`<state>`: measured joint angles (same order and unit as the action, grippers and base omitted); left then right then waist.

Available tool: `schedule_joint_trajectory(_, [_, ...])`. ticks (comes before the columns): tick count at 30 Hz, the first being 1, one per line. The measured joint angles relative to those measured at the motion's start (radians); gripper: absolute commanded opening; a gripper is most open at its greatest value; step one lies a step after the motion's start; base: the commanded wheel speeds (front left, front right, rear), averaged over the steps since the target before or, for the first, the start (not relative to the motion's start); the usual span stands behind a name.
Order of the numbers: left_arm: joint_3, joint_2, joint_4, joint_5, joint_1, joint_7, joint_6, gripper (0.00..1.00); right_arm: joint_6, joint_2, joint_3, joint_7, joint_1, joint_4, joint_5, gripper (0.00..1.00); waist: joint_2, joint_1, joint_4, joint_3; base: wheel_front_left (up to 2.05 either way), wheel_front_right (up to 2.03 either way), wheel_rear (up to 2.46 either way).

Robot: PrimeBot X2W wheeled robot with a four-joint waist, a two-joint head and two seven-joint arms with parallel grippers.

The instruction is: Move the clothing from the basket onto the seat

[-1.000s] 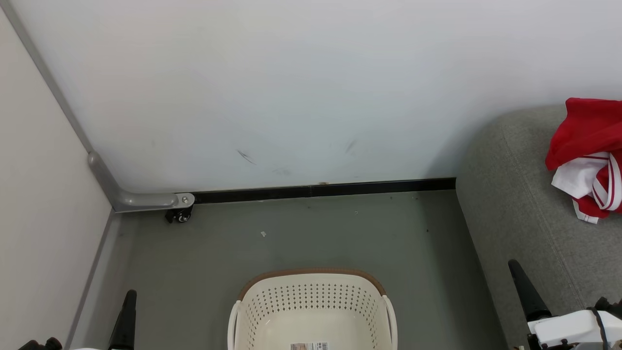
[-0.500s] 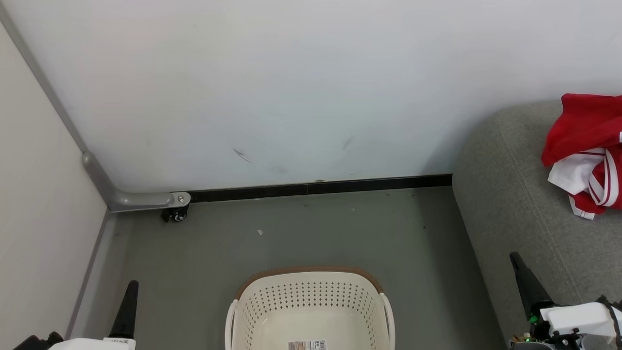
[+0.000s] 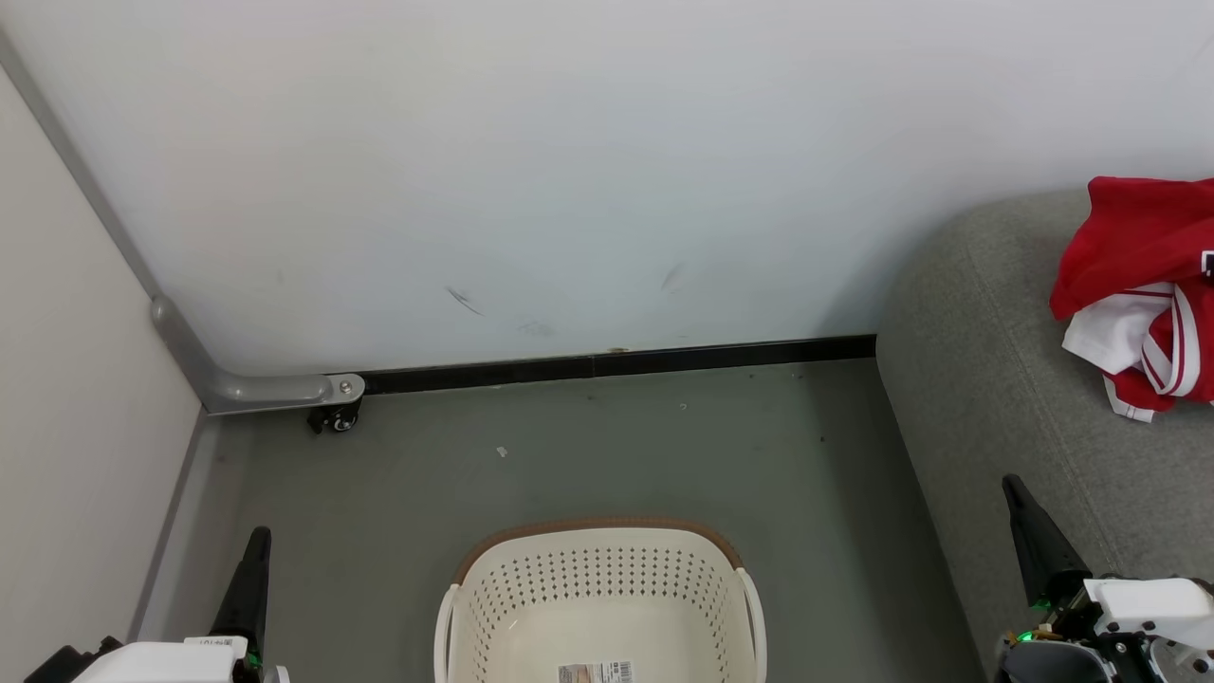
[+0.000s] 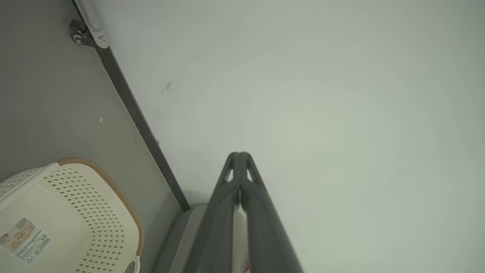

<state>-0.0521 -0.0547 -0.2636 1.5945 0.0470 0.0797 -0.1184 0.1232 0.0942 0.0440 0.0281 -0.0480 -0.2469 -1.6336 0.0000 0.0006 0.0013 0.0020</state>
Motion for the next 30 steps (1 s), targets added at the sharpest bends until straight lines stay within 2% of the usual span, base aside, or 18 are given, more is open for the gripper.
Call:
schedule_joint_trajectory(4, [-0.002, 0.004, -0.006, 0.032, 0.009, 0.008, 0.000, 0.00, 0.000, 0.000, 0.002, 0.003, -0.002, -0.010, -0.038, 0.00, 0.0000, 0.0000, -0.001, 0.001, 0.00, 0.00, 0.00])
schedule_joint_trajectory(30, [-0.003, 0.006, -0.012, 0.033, 0.009, 0.008, 0.000, 0.00, 0.000, 0.000, 0.005, 0.009, -0.003, -0.013, -0.039, 0.00, 0.0000, -0.0002, -0.001, 0.001, 0.00, 0.00, 0.00])
